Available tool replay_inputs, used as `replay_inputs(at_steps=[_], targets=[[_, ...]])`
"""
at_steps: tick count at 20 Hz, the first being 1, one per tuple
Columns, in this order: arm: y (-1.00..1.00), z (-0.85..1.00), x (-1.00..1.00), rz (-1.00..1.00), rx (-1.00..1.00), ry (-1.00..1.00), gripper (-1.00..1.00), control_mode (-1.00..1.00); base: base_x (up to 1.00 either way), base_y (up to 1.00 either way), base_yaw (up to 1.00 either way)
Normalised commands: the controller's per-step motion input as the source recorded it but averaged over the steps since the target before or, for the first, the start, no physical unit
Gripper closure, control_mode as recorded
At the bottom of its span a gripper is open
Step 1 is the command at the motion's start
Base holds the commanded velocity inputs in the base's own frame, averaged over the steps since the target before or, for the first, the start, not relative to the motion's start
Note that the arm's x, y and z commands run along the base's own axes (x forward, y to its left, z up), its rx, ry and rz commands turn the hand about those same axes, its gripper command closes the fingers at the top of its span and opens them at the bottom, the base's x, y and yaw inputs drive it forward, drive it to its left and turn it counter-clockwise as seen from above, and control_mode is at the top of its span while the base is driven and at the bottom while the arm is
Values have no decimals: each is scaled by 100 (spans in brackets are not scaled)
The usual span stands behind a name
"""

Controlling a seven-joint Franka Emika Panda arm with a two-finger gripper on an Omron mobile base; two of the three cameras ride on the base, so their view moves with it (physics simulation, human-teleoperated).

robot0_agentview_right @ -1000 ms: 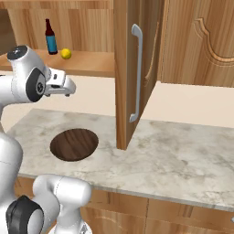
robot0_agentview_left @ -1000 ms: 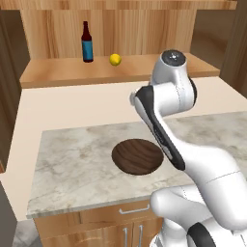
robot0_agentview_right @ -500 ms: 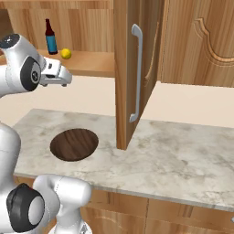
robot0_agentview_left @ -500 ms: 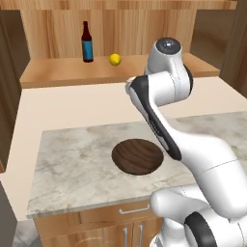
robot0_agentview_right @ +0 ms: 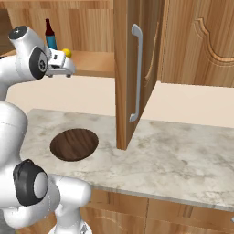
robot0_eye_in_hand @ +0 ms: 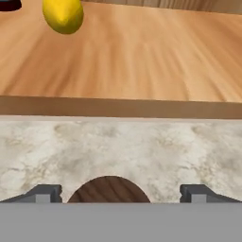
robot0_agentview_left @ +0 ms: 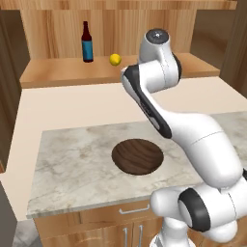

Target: Pick the lemon from the cabinet and place it in the bowl. Then pick the bowl and place it in the sink. Then turn on the sink facuet.

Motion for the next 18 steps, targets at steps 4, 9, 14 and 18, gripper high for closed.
replay_inputs(at_steps=[4,9,14,18], targets=[[19,23,58,0,0,-8,-100,-100,0,0,0],[19,14,63,0,0,-11,-100,-100,0,0,0],[27,6,60,0,1,-10,-100,-100,0,0,0],[13,0,63,0,4,-2,-100,-100,0,0,0]])
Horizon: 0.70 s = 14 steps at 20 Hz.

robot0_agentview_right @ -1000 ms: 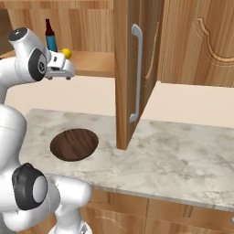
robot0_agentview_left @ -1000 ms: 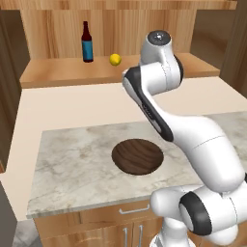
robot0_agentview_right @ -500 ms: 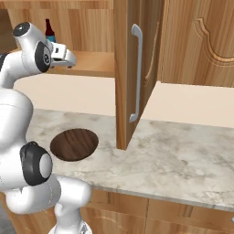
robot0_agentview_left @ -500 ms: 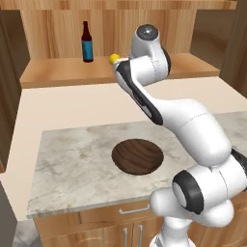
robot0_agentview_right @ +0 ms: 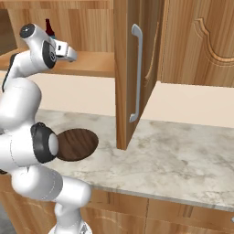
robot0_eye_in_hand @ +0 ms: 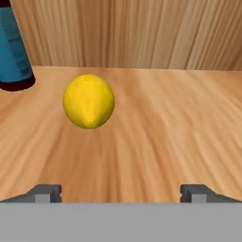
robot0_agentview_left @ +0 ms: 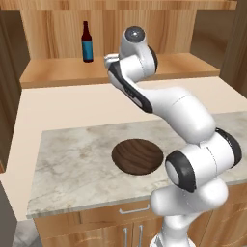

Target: Pick the lemon from the cabinet and place it in the bowl. Then pick the bowl and place it in the sink. Then turn on the sink facuet.

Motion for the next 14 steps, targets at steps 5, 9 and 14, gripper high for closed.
replay_inputs(at_steps=[5,9,14], targets=[[7,0,48,1,2,-6,-100,-100,0,0,0],[19,0,50,3,0,-3,-100,-100,0,0,0],[18,0,44,5,0,0,-100,-100,0,0,0]])
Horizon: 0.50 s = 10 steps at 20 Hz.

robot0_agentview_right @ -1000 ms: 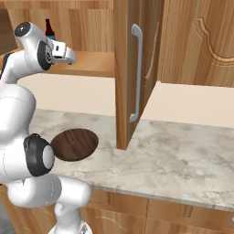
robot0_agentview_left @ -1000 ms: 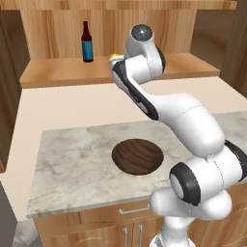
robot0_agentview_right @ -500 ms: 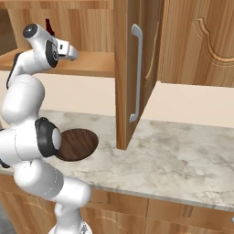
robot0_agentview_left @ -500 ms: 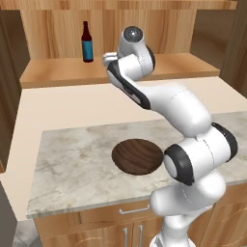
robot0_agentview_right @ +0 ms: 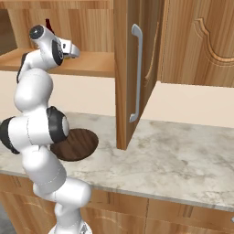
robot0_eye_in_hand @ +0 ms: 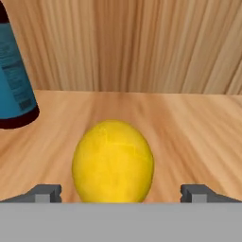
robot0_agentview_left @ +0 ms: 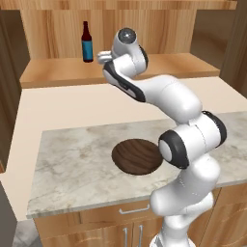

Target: Pick the lemon from the cabinet and place it in the bowl. Then pick the bowl and place it in the sink. Then turn on the sink facuet.

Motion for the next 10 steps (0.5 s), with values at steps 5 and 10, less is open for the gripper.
replay_inputs(at_steps=[5,10], targets=[[12,0,35,5,0,0,-100,-100,0,0,0],[2,0,15,1,0,0,100,-100,0,0,0]])
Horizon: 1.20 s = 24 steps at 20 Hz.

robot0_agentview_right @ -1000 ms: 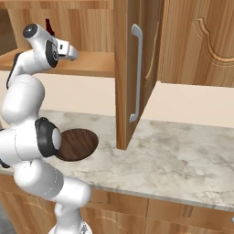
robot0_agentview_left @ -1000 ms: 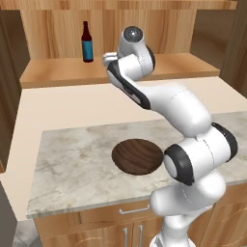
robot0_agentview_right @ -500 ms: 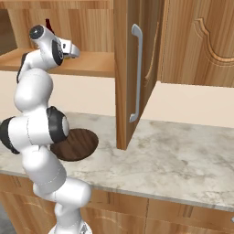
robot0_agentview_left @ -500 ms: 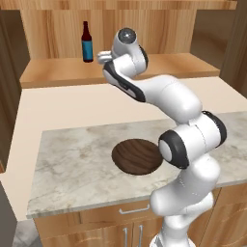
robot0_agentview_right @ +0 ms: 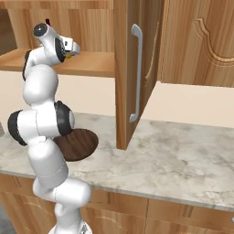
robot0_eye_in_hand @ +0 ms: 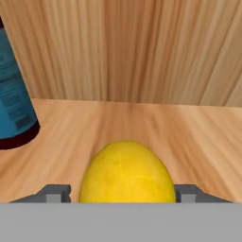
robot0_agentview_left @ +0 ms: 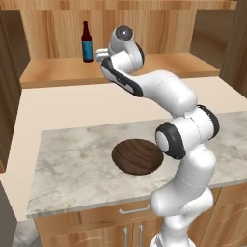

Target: Pick the lemon from the cabinet and place it in the bowl. Then pick the bowl and place it in the sink. Then turn on the sink facuet.

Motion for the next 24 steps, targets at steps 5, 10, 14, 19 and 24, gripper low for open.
replay_inputs(at_steps=[5,10,14,19,24], targets=[[0,-1,-49,0,0,-1,100,-100,0,0,0],[-1,-3,-100,0,0,-5,100,-100,0,0,0],[-12,-15,-100,0,0,4,100,-100,0,0,0],[-12,-28,-100,0,0,19,100,-100,0,0,0],[-22,-37,-100,-2,0,25,100,-100,0,0,0]])
